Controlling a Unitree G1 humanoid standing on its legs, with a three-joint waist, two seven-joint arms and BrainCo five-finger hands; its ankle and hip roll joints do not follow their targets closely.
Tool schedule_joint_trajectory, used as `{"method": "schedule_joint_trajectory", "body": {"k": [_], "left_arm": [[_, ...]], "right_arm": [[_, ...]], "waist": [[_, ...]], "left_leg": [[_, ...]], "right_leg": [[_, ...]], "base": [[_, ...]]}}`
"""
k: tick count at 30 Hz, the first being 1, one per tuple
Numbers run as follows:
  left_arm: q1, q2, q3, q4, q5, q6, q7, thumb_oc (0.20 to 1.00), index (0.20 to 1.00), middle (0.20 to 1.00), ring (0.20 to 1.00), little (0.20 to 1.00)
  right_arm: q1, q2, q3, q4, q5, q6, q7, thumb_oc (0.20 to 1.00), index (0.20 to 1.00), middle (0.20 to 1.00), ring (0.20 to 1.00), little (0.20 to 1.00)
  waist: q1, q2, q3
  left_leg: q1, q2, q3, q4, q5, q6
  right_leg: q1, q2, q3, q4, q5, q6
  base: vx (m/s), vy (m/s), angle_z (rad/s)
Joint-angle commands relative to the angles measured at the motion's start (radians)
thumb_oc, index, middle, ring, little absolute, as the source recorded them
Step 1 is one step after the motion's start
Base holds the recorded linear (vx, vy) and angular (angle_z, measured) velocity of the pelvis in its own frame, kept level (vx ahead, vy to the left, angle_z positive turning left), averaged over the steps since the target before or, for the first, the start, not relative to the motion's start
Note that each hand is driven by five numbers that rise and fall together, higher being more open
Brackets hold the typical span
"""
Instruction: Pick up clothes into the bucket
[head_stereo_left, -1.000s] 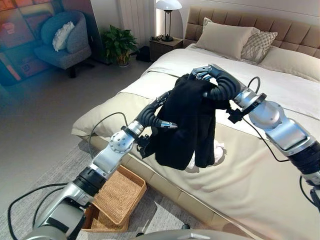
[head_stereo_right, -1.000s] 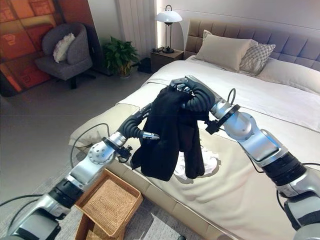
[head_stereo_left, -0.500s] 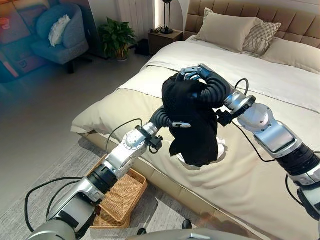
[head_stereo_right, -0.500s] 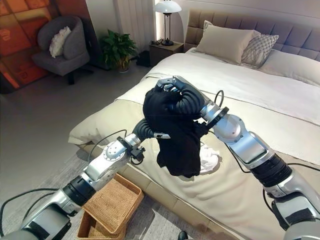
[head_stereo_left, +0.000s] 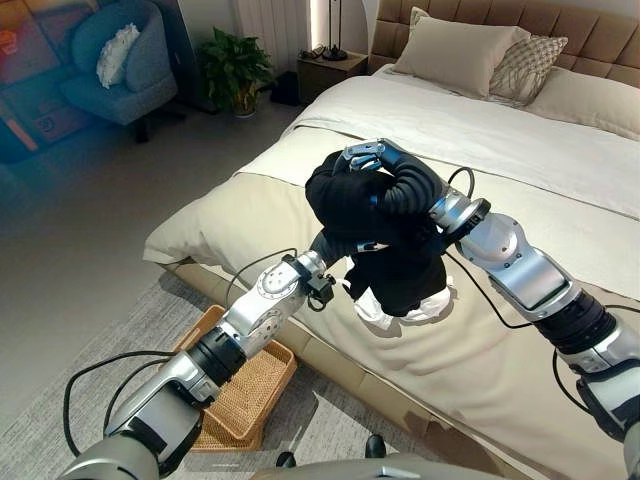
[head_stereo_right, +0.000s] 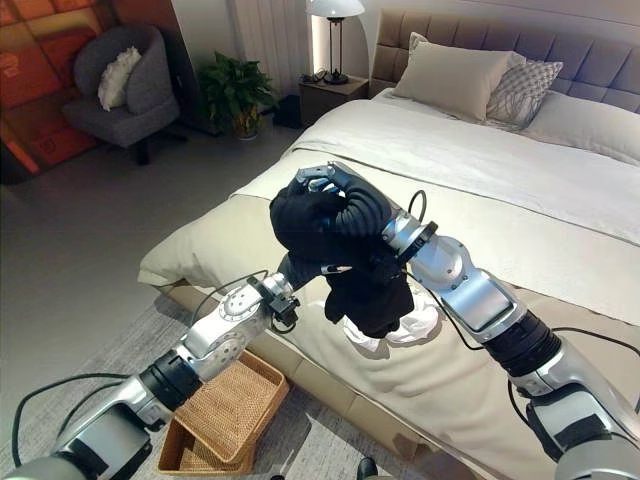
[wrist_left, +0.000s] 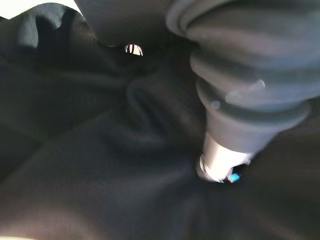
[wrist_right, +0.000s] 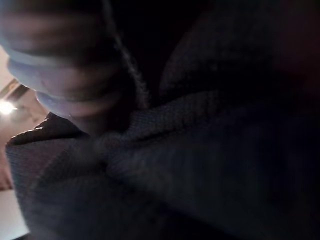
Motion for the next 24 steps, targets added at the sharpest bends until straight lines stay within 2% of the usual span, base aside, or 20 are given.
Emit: {"method": "schedule_joint_trajectory", "body": {"k": [1,2,3,4,6,9,11,12,13,15,16,18,19,20,21,23,24], "left_arm": [[-0.044,-0.041,-0.013,0.02,-0.072,0.001,-0.01,0.2,0.2,0.2,0.2,0.2],[-0.024,-0.036,0.004,0.015,-0.095,0.005,-0.014,0.2,0.2,0.2,0.2,0.2],[-0.003,-0.032,0.028,0.01,-0.105,0.001,-0.009,0.2,0.2,0.2,0.2,0.2],[0.011,-0.026,0.04,0.004,-0.106,-0.001,-0.01,0.2,0.2,0.2,0.2,0.2],[0.032,-0.016,0.063,-0.006,-0.117,0.001,-0.014,0.2,0.2,0.2,0.2,0.2],[0.127,0.011,0.163,-0.035,-0.133,-0.015,-0.015,0.2,0.2,0.2,0.2,0.2],[0.148,0.013,0.183,-0.041,-0.139,-0.014,-0.016,0.2,0.2,0.2,0.2,0.2],[0.187,0.011,0.233,-0.051,-0.144,-0.022,-0.015,0.2,0.2,0.2,0.2,0.2],[0.187,0.011,0.233,-0.051,-0.144,-0.022,-0.015,0.2,0.2,0.2,0.2,0.2],[0.263,0.021,0.318,-0.072,-0.152,-0.035,-0.02,0.2,0.2,0.2,0.2,0.2],[0.263,0.021,0.318,-0.072,-0.152,-0.035,-0.02,0.2,0.2,0.2,0.2,0.2],[0.33,0.037,0.429,-0.089,-0.153,-0.053,-0.02,0.2,0.2,0.2,0.2,0.2],[0.331,0.038,0.429,-0.09,-0.153,-0.052,-0.02,0.2,0.2,0.2,0.2,0.2],[0.371,0.047,0.501,-0.096,-0.133,-0.072,-0.015,0.2,0.2,0.2,0.2,0.2],[0.373,0.048,0.501,-0.097,-0.132,-0.071,-0.015,0.2,0.2,0.2,0.2,0.2],[0.407,0.063,0.595,-0.089,-0.067,-0.107,0.003,0.2,0.2,0.2,0.2,0.2],[0.408,0.064,0.595,-0.09,-0.067,-0.107,0.003,0.2,0.2,0.2,0.2,0.2]], "right_arm": [[-0.134,0.097,-0.011,-0.128,0.093,-0.079,-0.032,0.288,0.288,0.288,0.288,0.288],[-0.115,0.094,-0.024,-0.125,0.083,-0.079,-0.036,0.564,0.564,0.564,0.564,0.564],[-0.093,0.092,-0.038,-0.12,0.073,-0.078,-0.041,0.887,0.887,0.887,0.887,0.887],[-0.074,0.093,-0.05,-0.116,0.069,-0.076,-0.042,1.0,1.0,1.0,1.0,1.0],[-0.054,0.089,-0.067,-0.111,0.065,-0.074,-0.042,1.0,1.0,1.0,1.0,1.0],[0.043,0.076,-0.139,-0.093,0.042,-0.072,-0.05,1.0,1.0,1.0,1.0,1.0],[0.068,0.076,-0.158,-0.09,0.036,-0.069,-0.051,1.0,1.0,1.0,1.0,1.0],[0.125,0.077,-0.205,-0.08,0.03,-0.068,-0.056,1.0,1.0,1.0,1.0,1.0],[0.125,0.077,-0.205,-0.08,0.03,-0.068,-0.056,1.0,1.0,1.0,1.0,1.0],[0.225,0.09,-0.277,-0.063,0.022,-0.067,-0.057,1.0,1.0,1.0,1.0,1.0],[0.226,0.09,-0.277,-0.063,0.022,-0.067,-0.057,1.0,1.0,1.0,1.0,1.0],[0.326,0.101,-0.355,-0.035,0.008,-0.065,-0.061,1.0,1.0,1.0,1.0,1.0],[0.328,0.102,-0.355,-0.036,0.008,-0.064,-0.061,1.0,1.0,1.0,1.0,1.0],[0.413,0.121,-0.409,-0.012,-0.003,-0.063,-0.06,1.0,1.0,1.0,1.0,1.0],[0.416,0.122,-0.41,-0.014,-0.004,-0.063,-0.06,1.0,1.0,1.0,1.0,1.0],[0.513,0.159,-0.471,0.052,-0.001,-0.058,-0.057,1.0,1.0,1.0,1.0,1.0],[0.515,0.159,-0.471,0.051,-0.001,-0.059,-0.057,1.0,1.0,1.0,1.0,1.0]], "waist": [[-0.003,-0.059,-0.03],[-0.003,-0.059,-0.03],[-0.003,-0.06,-0.03],[-0.002,-0.061,-0.03],[0.0,-0.062,-0.029],[0.008,-0.065,-0.027],[0.01,-0.067,-0.027],[0.012,-0.068,-0.026],[0.012,-0.068,-0.026],[0.016,-0.07,-0.022],[0.016,-0.07,-0.022],[0.021,-0.07,-0.016],[0.021,-0.07,-0.017],[0.02,-0.068,-0.013],[0.021,-0.068,-0.014],[0.017,-0.063,-0.007],[0.017,-0.063,-0.008]], "left_leg": [[-0.007,-0.041,-0.042,0.085,-0.095,0.024],[-0.007,-0.041,-0.041,0.084,-0.095,0.024],[-0.006,-0.041,-0.042,0.083,-0.095,0.024],[-0.006,-0.041,-0.041,0.083,-0.095,0.023],[-0.005,-0.041,-0.042,0.082,-0.095,0.024],[-0.004,-0.04,-0.043,0.08,-0.096,0.023],[-0.003,-0.04,-0.043,0.08,-0.097,0.023],[-0.003,-0.041,-0.044,0.081,-0.098,0.024],[-0.004,-0.041,-0.044,0.081,-0.098,0.024],[-0.004,-0.041,-0.048,0.081,-0.099,0.025],[-0.004,-0.041,-0.048,0.081,-0.099,0.025],[-0.005,-0.041,-0.048,0.083,-0.101,0.025],[-0.005,-0.041,-0.048,0.083,-0.101,0.025],[-0.006,-0.041,-0.049,0.084,-0.103,0.025],[-0.005,-0.041,-0.049,0.085,-0.103,0.025],[-0.011,-0.044,-0.052,0.086,-0.104,0.026],[-0.011,-0.044,-0.052,0.087,-0.105,0.026]], "right_leg": [[0.06,-0.052,-0.04,0.061,-0.092,0.051],[0.062,-0.052,-0.042,0.061,-0.093,0.051],[0.063,-0.052,-0.042,0.06,-0.093,0.051],[0.064,-0.052,-0.044,0.059,-0.093,0.051],[0.064,-0.052,-0.044,0.058,-0.093,0.051],[0.064,-0.052,-0.047,0.057,-0.093,0.05],[0.065,-0.052,-0.048,0.056,-0.093,0.05],[0.065,-0.051,-0.049,0.056,-0.094,0.05],[0.065,-0.051,-0.049,0.056,-0.094,0.05],[0.065,-0.051,-0.048,0.057,-0.096,0.05],[0.065,-0.051,-0.048,0.057,-0.096,0.05],[0.063,-0.051,-0.048,0.06,-0.1,0.049],[0.063,-0.051,-0.048,0.06,-0.1,0.049],[0.063,-0.052,-0.047,0.062,-0.103,0.048],[0.063,-0.052,-0.048,0.062,-0.103,0.048],[0.057,-0.053,-0.048,0.066,-0.105,0.047],[0.057,-0.053,-0.049,0.066,-0.106,0.047]], "base": [[0.0,0.0,0.0],[0.0,0.0,0.0],[0.0,0.0,0.0],[0.0,0.0,0.0],[0.0,0.0,0.0],[0.0,0.0,0.0],[0.0,0.0,0.0],[0.0,0.0,0.0],[0.0,0.0,0.0],[0.0,0.0,0.0],[0.0,0.0,0.0],[0.0,0.0,0.0],[0.0,0.0,0.0],[0.0,0.0,0.0],[0.0,0.0,0.0],[0.0,0.0,0.0],[0.0,0.0,0.0]]}}
